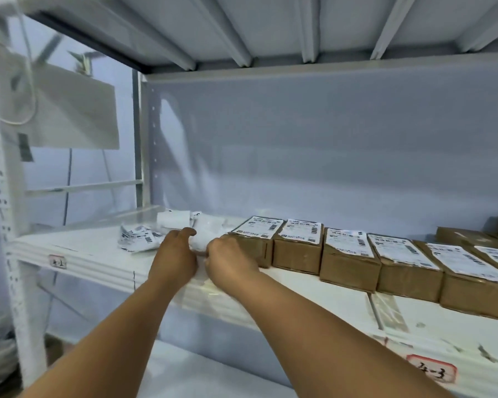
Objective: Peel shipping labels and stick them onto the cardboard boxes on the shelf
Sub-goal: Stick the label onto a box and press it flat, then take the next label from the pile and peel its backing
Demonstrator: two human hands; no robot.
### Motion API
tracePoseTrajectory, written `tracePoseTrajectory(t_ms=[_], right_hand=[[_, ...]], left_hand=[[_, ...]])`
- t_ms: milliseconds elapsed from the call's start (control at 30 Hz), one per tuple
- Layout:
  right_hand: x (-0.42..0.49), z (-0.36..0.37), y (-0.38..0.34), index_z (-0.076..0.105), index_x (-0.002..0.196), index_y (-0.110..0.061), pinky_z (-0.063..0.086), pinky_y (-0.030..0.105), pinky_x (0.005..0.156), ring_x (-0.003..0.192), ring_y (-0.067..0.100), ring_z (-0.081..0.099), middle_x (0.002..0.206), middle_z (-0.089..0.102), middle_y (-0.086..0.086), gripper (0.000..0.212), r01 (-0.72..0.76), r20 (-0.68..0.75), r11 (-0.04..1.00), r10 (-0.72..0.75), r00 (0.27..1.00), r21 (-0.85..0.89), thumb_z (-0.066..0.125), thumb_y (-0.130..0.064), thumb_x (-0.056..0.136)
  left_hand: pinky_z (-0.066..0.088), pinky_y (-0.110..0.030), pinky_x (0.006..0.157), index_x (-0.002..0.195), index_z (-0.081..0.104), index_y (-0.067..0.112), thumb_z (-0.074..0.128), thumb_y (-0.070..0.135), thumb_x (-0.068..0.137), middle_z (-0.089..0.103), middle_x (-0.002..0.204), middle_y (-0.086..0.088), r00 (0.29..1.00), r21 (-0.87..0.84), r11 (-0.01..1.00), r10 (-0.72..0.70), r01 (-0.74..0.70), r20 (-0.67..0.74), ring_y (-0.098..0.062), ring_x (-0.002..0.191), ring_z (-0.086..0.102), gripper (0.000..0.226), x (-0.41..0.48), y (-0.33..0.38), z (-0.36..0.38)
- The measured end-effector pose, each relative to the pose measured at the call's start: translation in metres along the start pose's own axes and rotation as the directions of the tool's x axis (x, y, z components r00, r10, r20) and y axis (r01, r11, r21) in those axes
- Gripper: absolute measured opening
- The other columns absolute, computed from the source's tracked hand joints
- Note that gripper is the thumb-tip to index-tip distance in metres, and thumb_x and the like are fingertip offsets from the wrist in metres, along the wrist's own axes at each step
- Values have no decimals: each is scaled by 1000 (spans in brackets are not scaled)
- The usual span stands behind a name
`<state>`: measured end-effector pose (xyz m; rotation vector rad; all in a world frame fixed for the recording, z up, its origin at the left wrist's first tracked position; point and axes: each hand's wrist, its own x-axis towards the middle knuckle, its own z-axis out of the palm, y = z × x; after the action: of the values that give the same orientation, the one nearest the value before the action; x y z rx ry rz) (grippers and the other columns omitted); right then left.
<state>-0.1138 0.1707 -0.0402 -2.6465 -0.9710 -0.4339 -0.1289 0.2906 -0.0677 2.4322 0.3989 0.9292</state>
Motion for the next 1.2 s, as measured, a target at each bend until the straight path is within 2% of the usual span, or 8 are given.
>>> tracePoseTrajectory(t_ms=[300, 400, 500, 633, 767, 933, 1033, 1200], right_hand=[[3, 15, 1, 63, 98, 0, 38, 27, 68, 96, 35, 61, 106, 62, 19, 21, -40, -76, 992, 49, 996, 124, 48, -12, 89], [3, 16, 1, 64, 95, 1, 38, 28, 66, 94, 35, 61, 103, 63, 19, 20, -40, -93, 988, 55, 994, 149, 48, -10, 89], [4, 19, 1, 67, 95, -2, 37, 27, 66, 96, 33, 60, 102, 64, 18, 22, -28, -126, 988, 48, 991, 152, 47, -7, 88], [6, 20, 3, 68, 93, -1, 41, 28, 66, 96, 32, 59, 99, 65, 18, 23, -6, -139, 987, 29, 990, 158, 47, -7, 86], [4, 17, 4, 68, 97, -9, 49, 34, 78, 99, 29, 58, 101, 67, 13, 24, -8, -145, 969, 46, 988, 248, 47, -8, 85], [2, 12, 6, 43, 103, -13, 37, 34, 65, 83, 29, 52, 85, 55, 10, 16, 37, -176, 927, 32, 984, 373, 49, -7, 89], [3, 12, 6, 30, 101, -18, 42, 34, 66, 84, 31, 58, 91, 63, 11, 26, 23, -189, 885, 74, 979, 465, 50, -7, 89], [5, 16, 10, 61, 99, -14, 40, 25, 68, 92, 25, 60, 96, 68, 10, 15, -22, -154, 869, 113, 982, 494, 51, -9, 88]], left_hand=[[37, -28, 79, 99, 70, 3, 49, -6, 79, 64, 105, -19, 995, 22, 1000, -14, 17, -99, -32, 99, 57, 30, 3, -8, 6], [35, -31, 69, 71, 67, 7, 53, -5, 77, 66, 83, -21, 990, -26, 999, -40, 37, -137, -29, 77, 53, 20, 1, -3, 3], [33, -29, 63, 59, 61, 14, 55, -2, 78, 59, 66, -8, 979, -102, 988, -132, 117, -156, -25, 71, 51, 25, -1, -2, -1], [33, -28, 69, 81, 68, 6, 55, 2, 83, 67, 91, -11, 971, -137, 981, -162, 139, -175, -27, 90, 56, 14, 2, -5, 2], [28, -28, 64, 85, 62, 9, 51, 0, 85, 62, 95, -14, 971, -119, 986, -138, 116, -194, -26, 86, 53, 14, 2, -8, 4], [47, -42, 72, 84, 48, 10, 36, -14, 82, 52, 91, -11, 960, -238, 969, -9, -61, -279, -29, 82, 62, 27, -6, -8, 3], [39, -33, 70, 91, 52, 3, 41, -14, 85, 51, 88, -12, 948, -178, 973, 84, -144, -307, -31, 85, 53, 21, -9, -9, 2], [26, -18, 65, 88, 58, 5, 42, -18, 77, 52, 96, -10, 967, -135, 981, 108, -142, -231, -25, 86, 50, 30, -8, -8, 0]])
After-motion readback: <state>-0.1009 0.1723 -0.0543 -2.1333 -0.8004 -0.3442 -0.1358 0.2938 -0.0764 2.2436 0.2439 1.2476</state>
